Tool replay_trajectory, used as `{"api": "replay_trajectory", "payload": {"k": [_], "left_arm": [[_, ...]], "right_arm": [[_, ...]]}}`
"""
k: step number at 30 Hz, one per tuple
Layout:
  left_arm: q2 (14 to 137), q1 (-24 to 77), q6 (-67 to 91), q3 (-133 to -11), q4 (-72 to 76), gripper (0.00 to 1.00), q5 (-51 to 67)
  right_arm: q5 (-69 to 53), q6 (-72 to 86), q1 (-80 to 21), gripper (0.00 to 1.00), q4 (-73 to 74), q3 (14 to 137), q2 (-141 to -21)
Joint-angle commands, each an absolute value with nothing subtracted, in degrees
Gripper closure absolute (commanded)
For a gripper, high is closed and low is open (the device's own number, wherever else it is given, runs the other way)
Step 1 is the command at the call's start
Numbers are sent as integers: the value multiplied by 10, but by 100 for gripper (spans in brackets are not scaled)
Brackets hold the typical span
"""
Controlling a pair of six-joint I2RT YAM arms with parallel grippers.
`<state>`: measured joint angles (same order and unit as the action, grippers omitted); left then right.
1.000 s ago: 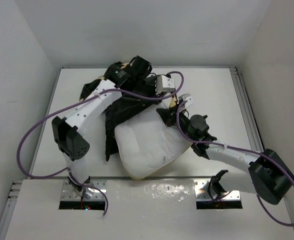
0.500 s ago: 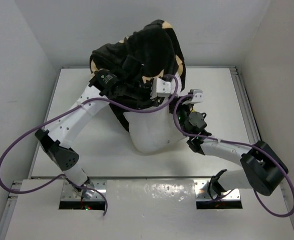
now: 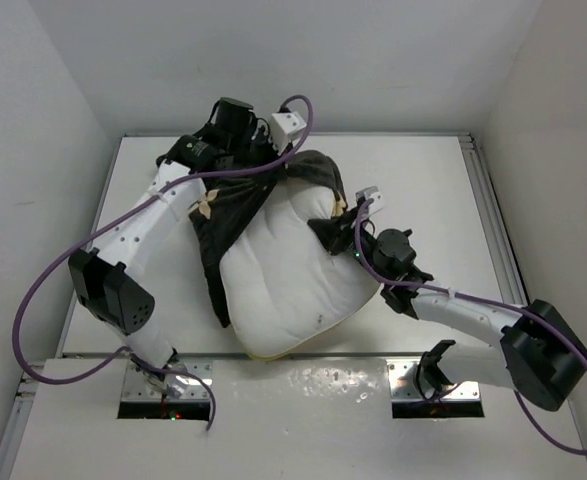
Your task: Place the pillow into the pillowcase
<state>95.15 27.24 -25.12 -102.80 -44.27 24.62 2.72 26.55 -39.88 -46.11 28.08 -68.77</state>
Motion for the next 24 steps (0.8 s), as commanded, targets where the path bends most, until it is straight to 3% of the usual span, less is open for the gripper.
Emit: {"api": "replay_trajectory", "payload": {"k": [1,5,7,9,10,14,18,22,24], "left_arm": [[952,301,-253,-1013,-397,100,256],[958,332,-278,-942,-438,100,252],[961,336,-281,-913,-443,100,242],[959,336,-288,-879,-459,100,230],[951,333,-300,-857,-471,100,233],[926,352,-385,-823,-540,100,250],[911,397,-473,-784,-612,100,236],[910,398,-497,-777,-642,100,201],[915,395,-473,-787,-627,100,180]], "right_arm": [[-37,358,-405,100,-560,254,-698],[58,429,-393,100,-542,224,-728],[45,456,-368,45,-464,239,-736],[24,453,-353,11,-340,255,-727],[24,437,-338,1,-302,269,-709],[-37,396,-269,1,-185,267,-655],[-195,308,-215,1,-107,268,-652],[-257,279,-211,1,-104,260,-681],[-320,310,-211,1,-183,240,-716]]}}
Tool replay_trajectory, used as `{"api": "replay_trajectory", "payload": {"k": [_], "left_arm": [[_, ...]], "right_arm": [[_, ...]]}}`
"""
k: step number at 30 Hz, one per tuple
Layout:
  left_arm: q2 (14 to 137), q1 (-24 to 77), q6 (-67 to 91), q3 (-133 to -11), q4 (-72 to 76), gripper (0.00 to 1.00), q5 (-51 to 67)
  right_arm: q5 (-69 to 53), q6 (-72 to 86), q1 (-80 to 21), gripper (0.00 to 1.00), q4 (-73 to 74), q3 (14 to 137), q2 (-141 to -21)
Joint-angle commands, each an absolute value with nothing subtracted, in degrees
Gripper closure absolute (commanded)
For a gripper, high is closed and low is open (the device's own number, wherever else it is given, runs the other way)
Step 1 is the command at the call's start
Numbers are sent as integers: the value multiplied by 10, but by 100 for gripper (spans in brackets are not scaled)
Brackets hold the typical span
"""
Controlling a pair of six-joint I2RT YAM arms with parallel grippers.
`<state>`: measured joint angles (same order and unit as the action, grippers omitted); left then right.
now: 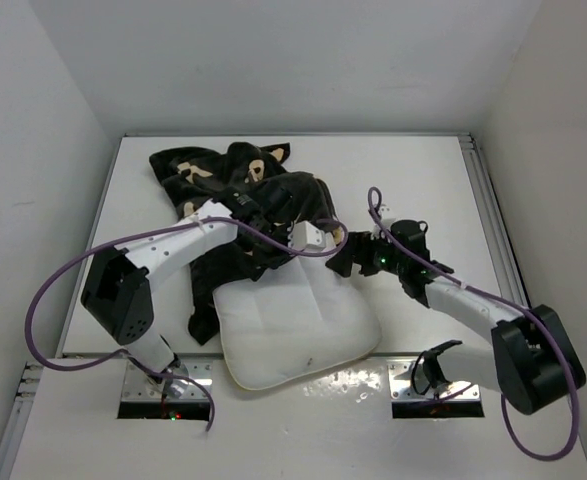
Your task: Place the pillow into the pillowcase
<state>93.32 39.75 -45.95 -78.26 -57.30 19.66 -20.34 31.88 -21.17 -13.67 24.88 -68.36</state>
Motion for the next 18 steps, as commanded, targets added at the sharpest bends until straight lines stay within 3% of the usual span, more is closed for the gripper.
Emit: {"api": "replay_trajectory", "payload": {"k": [1,2,3,6,11,18], "left_arm": [[917,395,-459,-801,-604,95,163],[919,395,-431,-813,-590,87,159],[925,398,-414,-823,-579,69,154],[935,424,-351,-863,-518,55,97],[947,464,-334,-864,-415,42,-17],[1049,462,-331,-868,-399,41,-68]], "right_arm": [[-343,323,-213,1,-213,233,-730],[-378,338,-217,1,-241,228,-744],[-387,359,-221,1,-290,222,-757],[-382,373,-251,1,-352,195,-784],[-354,382,-289,1,-401,156,-780],[-299,392,-298,2,-426,115,-754]]}}
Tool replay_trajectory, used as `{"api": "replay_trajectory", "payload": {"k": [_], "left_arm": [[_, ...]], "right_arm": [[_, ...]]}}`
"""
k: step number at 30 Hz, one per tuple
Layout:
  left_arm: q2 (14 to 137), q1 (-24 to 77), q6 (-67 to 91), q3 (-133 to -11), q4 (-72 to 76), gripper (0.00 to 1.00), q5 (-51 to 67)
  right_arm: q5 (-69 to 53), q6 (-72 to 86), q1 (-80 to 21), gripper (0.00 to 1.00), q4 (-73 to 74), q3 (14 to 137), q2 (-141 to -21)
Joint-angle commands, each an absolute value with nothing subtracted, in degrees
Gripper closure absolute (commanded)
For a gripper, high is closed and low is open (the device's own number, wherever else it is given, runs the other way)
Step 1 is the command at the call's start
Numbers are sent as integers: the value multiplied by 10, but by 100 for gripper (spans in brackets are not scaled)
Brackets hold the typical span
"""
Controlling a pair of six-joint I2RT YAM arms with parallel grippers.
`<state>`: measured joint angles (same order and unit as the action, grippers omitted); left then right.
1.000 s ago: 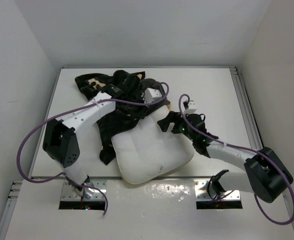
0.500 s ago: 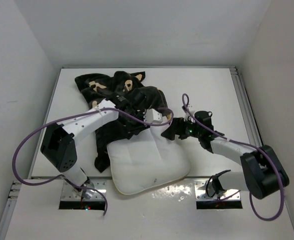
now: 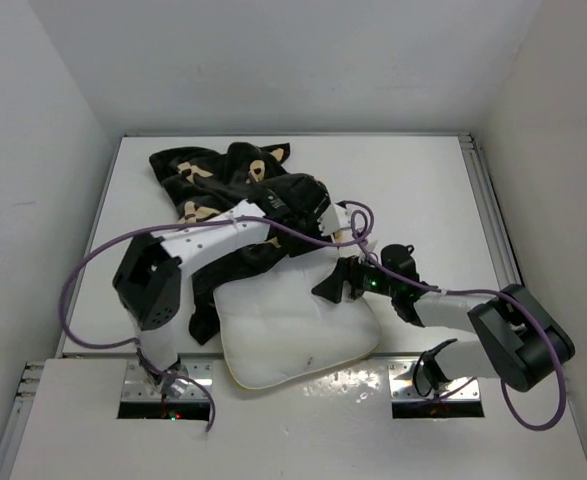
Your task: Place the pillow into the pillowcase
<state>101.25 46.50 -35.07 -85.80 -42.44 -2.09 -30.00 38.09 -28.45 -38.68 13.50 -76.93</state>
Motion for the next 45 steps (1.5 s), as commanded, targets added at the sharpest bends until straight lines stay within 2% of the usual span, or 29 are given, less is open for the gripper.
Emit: {"api": "replay_trajectory", "payload": {"k": [1,2,5,6,7,8,9,10,14,19,23,31,33,38,40,45], "left_arm": [[1054,461,-326,-868,-390,41,-92],[1059,460,-320,-868,-368,41,-104],[1065,454,-309,-882,-349,58,-127],[1063,454,-309,-889,-352,82,-122],[1061,456,-300,-899,-368,95,-100],[1055,458,-297,-921,-382,100,-83],[1050,459,-297,-932,-396,100,-63],[1044,461,-298,-946,-427,100,-8],[1003,475,-320,-993,-476,100,114],[960,488,-356,-1043,-526,100,214],[948,488,-420,-1072,-590,100,320],[942,487,-452,-1097,-635,100,446],[941,489,-456,-1100,-644,100,471],[928,479,-481,-1096,-685,100,462],[907,458,-483,-1083,-693,100,436],[872,377,-469,-983,-642,100,366]], "right_arm": [[-294,396,-298,3,-432,111,-752],[-285,400,-300,6,-441,107,-752],[-283,408,-300,15,-463,103,-758],[-286,408,-301,29,-470,103,-764],[-288,410,-301,38,-478,104,-768],[-290,418,-300,74,-496,103,-772],[-287,428,-301,91,-507,101,-776],[-283,437,-301,100,-519,99,-776],[-277,420,-320,100,-576,119,-745],[-180,262,-384,100,-450,248,-651],[-54,229,-384,100,-587,256,-624],[118,256,-372,100,-653,301,-680],[201,290,-372,100,-666,300,-705],[389,337,-349,100,-654,282,-722],[388,378,-326,100,-636,268,-706],[305,455,-273,100,-468,301,-685]]}}
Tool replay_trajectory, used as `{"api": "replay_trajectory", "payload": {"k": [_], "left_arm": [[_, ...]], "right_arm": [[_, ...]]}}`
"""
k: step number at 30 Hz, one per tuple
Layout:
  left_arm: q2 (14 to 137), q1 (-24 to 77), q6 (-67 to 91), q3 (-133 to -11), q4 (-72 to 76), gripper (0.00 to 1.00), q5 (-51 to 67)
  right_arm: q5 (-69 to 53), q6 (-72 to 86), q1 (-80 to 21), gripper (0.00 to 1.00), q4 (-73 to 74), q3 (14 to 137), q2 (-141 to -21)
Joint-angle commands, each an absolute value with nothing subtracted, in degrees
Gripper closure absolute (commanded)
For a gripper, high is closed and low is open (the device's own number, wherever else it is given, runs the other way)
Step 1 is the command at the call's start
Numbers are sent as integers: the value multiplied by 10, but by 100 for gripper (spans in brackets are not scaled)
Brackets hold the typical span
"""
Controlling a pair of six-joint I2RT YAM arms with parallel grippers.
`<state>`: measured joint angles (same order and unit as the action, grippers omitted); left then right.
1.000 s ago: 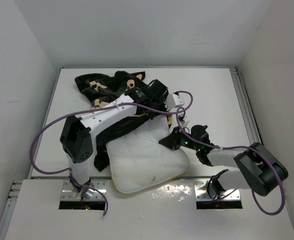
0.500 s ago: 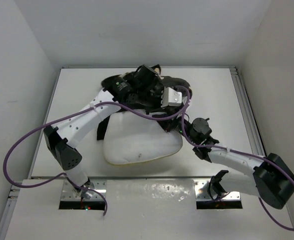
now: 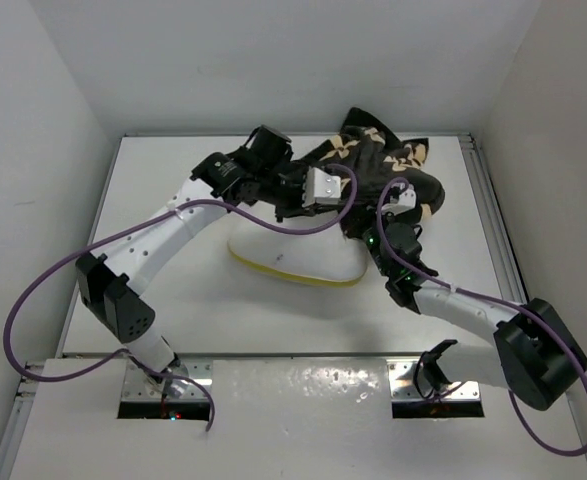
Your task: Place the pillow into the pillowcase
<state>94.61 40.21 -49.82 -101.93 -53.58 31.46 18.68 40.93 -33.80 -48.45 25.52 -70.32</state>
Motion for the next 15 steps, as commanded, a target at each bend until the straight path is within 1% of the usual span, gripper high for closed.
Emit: {"api": "replay_trajectory", "payload": {"k": [1,3,6,9,13,15], "left_arm": [[868,368,-460,-970,-633,100,361],[865,347,-440,-942,-609,100,348],[857,330,-441,-932,-612,100,356],[833,366,-461,-923,-621,100,335],[837,432,-467,-918,-640,100,367],[845,450,-458,-919,-633,100,364]], "right_arm": [[289,467,-266,100,-449,309,-692],[266,487,-251,100,-441,308,-694],[273,525,-232,100,-413,301,-691],[313,568,-222,100,-411,289,-688],[376,550,-270,100,-413,313,-700],[356,541,-274,100,-417,337,-713]]}}
